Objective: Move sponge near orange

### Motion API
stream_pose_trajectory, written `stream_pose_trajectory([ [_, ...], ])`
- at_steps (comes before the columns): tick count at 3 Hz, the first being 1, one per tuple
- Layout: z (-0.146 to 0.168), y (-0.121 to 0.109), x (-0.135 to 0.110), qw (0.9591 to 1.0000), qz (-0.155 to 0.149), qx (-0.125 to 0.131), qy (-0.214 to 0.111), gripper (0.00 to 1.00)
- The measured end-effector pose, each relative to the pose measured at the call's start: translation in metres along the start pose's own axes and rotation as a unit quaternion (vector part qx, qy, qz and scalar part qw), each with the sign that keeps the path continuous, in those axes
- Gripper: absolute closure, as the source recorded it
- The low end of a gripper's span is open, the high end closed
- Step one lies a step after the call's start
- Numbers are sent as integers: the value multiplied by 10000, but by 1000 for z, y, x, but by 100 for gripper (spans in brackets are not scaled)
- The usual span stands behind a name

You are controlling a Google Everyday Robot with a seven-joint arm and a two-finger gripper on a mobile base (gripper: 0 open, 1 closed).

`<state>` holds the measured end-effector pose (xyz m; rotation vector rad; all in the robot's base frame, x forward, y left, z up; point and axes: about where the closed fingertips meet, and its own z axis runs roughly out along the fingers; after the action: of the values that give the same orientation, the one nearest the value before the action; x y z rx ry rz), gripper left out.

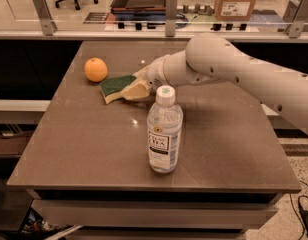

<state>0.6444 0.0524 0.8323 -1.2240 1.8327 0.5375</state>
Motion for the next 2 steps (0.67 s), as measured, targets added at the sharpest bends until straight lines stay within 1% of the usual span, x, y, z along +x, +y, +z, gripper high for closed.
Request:
stream_pose_trajectory([
  [2,3,3,-1,10000,-14,-30,0,10],
])
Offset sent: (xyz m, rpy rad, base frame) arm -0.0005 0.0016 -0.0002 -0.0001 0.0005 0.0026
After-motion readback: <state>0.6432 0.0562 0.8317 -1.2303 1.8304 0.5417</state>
